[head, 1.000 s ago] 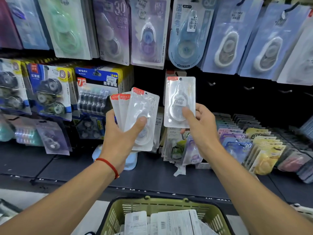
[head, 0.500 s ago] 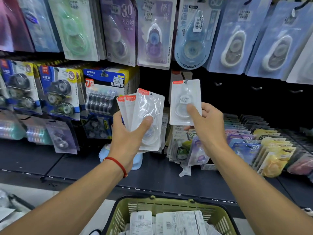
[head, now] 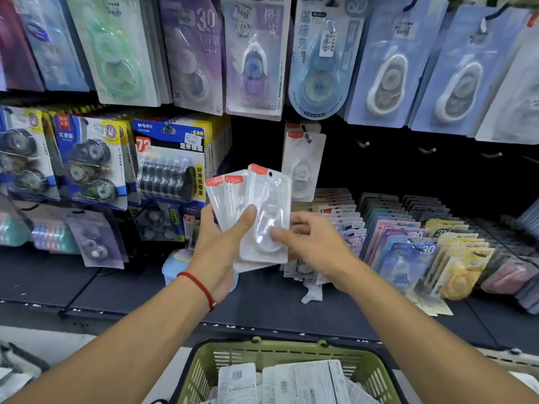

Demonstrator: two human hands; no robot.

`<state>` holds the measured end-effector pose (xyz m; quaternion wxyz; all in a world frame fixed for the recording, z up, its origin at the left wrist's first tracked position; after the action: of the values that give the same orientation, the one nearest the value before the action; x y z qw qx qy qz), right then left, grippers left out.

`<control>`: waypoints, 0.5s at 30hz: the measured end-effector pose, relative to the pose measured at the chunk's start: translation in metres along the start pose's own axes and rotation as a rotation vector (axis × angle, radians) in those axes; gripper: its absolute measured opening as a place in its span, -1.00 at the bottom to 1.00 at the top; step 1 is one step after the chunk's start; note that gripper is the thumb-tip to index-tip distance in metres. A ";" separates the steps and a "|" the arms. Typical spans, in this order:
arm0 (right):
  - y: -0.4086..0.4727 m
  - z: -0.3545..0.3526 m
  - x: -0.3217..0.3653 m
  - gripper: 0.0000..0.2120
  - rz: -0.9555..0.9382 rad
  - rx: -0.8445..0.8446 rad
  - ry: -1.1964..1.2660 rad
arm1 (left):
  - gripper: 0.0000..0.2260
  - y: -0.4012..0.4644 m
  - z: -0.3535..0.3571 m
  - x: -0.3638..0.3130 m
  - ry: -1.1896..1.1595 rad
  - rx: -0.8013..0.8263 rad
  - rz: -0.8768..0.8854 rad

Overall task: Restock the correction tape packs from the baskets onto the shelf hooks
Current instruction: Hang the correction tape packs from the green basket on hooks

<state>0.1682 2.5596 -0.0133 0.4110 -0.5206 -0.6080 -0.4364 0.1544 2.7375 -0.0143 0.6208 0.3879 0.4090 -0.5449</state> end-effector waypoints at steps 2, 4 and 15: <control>0.000 -0.009 0.003 -0.74 -0.047 -0.063 0.077 | -0.51 0.002 -0.004 -0.001 -0.011 0.045 -0.038; 0.003 -0.017 0.006 -0.75 -0.113 -0.173 0.139 | -0.51 0.005 -0.008 -0.001 0.027 0.028 -0.032; 0.014 -0.032 0.014 -0.71 -0.223 -0.358 0.151 | -0.53 0.015 -0.020 0.001 0.147 -0.020 0.114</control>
<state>0.1814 2.5334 0.0104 0.3055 -0.4808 -0.5420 -0.6178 0.1678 2.7572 -0.0219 0.6229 0.4433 0.4363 -0.4745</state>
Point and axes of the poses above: each hand's wrist, its own y-axis towards the middle knuckle, its own z-axis out of the palm, x = y × z, the point moved 1 cm from there along y, towards the middle knuckle, and after that the axes turned 1 degree about -x, right-handed, at the moved point
